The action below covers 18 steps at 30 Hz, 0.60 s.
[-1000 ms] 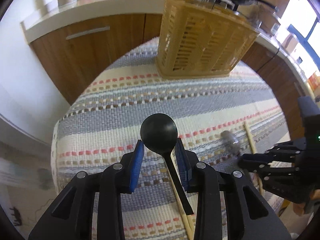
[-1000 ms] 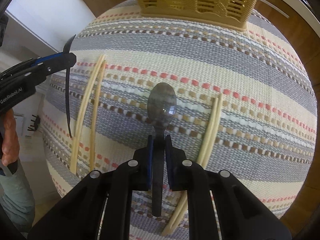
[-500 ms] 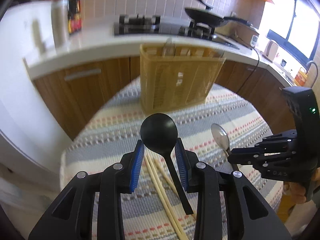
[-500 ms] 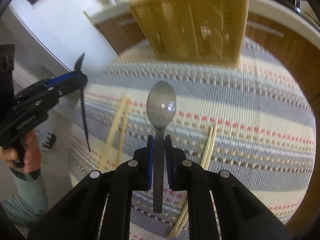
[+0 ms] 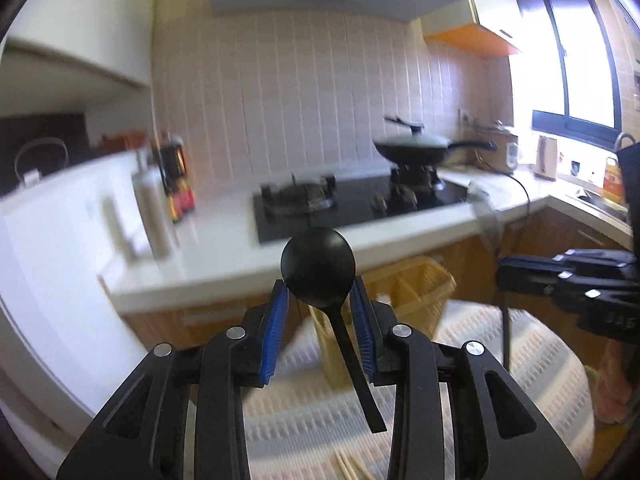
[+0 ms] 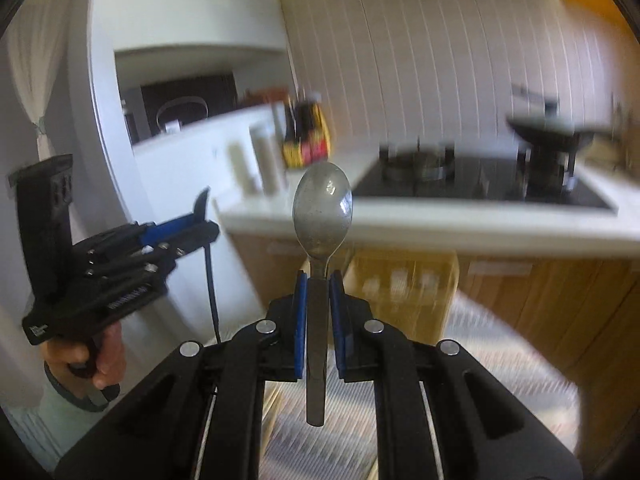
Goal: Organize utensils
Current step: 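Lower the clear spoon and black spoon into the yellow caddy and release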
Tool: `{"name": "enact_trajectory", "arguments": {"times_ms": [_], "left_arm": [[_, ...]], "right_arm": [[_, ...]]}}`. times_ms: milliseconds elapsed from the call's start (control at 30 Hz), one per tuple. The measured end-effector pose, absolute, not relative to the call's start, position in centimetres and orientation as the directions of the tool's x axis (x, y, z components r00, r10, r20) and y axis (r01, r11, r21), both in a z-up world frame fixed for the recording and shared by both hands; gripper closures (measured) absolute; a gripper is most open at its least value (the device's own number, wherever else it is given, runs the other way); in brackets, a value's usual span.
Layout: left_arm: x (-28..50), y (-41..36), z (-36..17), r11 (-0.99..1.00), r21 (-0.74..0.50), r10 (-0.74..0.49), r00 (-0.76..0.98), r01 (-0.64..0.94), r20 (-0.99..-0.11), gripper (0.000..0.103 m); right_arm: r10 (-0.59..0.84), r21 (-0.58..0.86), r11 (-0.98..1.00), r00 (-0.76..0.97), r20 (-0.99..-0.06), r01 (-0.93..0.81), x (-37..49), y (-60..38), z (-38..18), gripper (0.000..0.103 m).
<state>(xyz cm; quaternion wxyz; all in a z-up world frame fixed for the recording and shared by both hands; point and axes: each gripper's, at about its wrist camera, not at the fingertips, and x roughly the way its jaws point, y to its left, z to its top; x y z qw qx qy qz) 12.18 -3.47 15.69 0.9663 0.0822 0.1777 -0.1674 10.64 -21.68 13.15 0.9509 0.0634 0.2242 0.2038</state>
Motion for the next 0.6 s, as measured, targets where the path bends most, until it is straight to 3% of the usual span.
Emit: {"name": "enact_trajectory", "arguments": {"times_ms": [267,600], "left_arm": [[15.1,-6.5,17.5,0.945,0.197,-0.218,0.952,0.261,-0.214,0.073],[20.4,-8.3,14.6,0.951,0.173,-0.222,0.956,0.256,-0.191,0.073]], "right_arm": [[0.292,0.080,0.956,0.929,-0.228,-0.281,14.4,-23.4,17.9,0.094],[0.214,0.109,0.975,0.949,-0.234,-0.193,21.4,-25.6,15.1,0.094]]}}
